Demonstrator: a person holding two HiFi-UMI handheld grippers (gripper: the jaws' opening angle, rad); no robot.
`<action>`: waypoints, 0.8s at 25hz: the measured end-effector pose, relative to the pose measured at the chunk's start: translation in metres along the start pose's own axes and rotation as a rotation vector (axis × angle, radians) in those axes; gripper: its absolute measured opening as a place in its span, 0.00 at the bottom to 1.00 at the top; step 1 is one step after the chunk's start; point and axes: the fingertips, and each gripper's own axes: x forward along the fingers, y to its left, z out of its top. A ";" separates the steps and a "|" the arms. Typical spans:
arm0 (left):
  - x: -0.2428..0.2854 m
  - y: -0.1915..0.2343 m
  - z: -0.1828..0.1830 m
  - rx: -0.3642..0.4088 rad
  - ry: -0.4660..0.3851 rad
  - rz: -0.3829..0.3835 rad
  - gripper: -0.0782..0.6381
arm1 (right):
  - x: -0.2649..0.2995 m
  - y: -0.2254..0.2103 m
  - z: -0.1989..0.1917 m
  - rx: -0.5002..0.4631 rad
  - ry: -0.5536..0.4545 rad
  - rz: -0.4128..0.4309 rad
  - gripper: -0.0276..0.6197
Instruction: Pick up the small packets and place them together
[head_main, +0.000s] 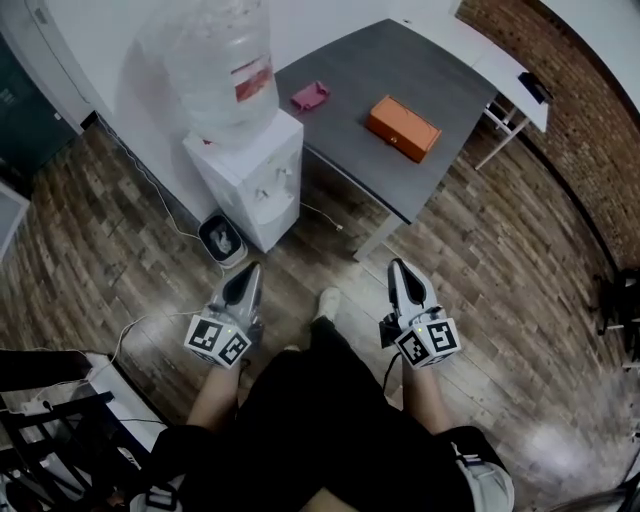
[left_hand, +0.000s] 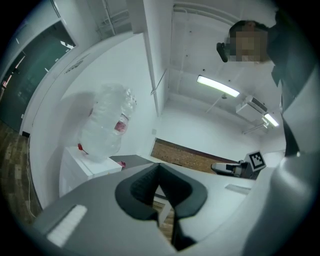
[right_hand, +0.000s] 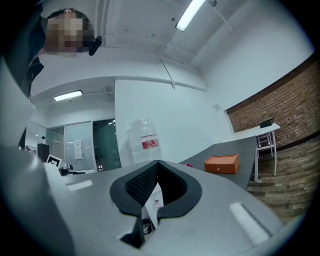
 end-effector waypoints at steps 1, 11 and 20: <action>0.011 0.005 0.003 0.008 -0.003 0.001 0.11 | 0.012 -0.007 0.003 0.001 -0.009 0.006 0.05; 0.130 0.033 0.029 0.088 -0.010 -0.002 0.11 | 0.132 -0.072 0.033 0.014 -0.048 0.094 0.05; 0.226 0.034 0.021 0.116 0.035 -0.069 0.11 | 0.150 -0.147 0.049 0.013 -0.071 0.005 0.05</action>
